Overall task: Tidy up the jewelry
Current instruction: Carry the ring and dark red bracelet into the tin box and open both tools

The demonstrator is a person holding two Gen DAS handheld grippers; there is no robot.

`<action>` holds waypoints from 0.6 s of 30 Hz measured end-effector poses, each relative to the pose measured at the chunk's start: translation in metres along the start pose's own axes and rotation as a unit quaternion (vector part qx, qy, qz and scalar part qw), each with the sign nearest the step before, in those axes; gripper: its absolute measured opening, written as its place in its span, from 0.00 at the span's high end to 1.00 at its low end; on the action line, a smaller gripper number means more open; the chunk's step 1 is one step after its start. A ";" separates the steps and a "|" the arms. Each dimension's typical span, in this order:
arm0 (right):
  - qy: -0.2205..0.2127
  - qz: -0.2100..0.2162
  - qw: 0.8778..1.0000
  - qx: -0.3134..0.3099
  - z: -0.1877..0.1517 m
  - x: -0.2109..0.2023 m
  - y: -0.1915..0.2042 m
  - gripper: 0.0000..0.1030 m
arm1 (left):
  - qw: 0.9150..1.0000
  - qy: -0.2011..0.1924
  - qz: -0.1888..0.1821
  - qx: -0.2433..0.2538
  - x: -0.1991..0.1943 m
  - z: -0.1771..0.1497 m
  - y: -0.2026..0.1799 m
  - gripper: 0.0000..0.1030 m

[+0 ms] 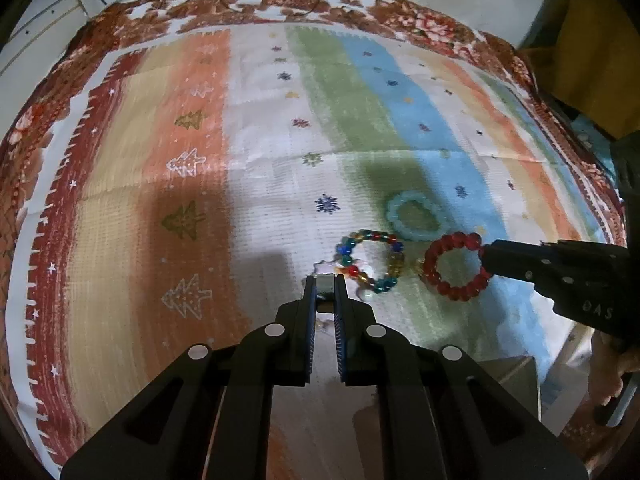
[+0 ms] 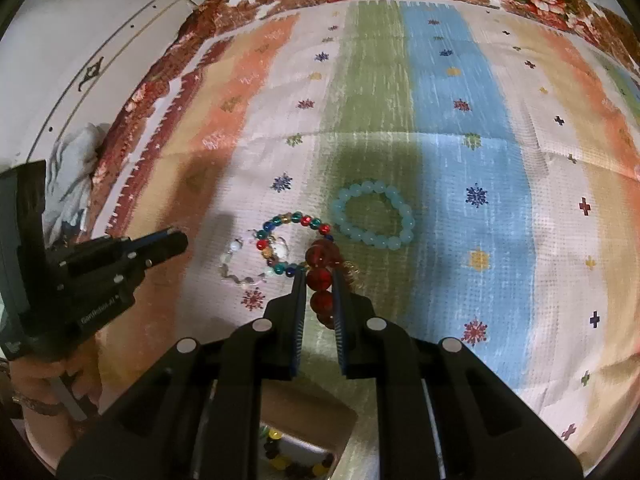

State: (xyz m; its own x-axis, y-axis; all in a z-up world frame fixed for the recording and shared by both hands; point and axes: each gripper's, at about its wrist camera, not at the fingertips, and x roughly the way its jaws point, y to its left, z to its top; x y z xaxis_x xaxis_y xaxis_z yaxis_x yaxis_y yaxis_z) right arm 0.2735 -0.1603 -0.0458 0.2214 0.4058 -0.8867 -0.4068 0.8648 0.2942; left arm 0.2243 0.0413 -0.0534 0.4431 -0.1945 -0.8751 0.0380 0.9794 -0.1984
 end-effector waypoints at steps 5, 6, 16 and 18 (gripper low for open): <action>-0.017 0.007 1.000 -0.002 -0.002 -0.016 0.004 0.86 | 1.000 -0.013 -0.011 0.008 -0.014 -0.005 -0.008 0.92; -0.021 0.009 1.000 -0.004 -0.003 -0.020 0.006 0.86 | 1.000 -0.014 -0.011 0.009 -0.015 -0.005 -0.008 0.92; -0.050 0.021 0.998 -0.024 -0.016 -0.049 0.021 0.86 | 0.999 -0.028 -0.027 0.012 -0.033 -0.019 -0.013 0.92; -0.056 0.027 0.998 -0.032 -0.019 -0.056 0.026 0.86 | 0.999 -0.032 -0.031 0.015 -0.038 -0.024 -0.016 0.92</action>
State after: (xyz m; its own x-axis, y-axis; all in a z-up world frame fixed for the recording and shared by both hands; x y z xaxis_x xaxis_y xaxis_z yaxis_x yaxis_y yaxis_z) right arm 0.2340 -0.1659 0.0048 0.2932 0.4853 -0.8237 -0.4754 0.8215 0.3148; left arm 0.1856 0.0316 -0.0277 0.4957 -0.2520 -0.8311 0.0943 0.9669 -0.2370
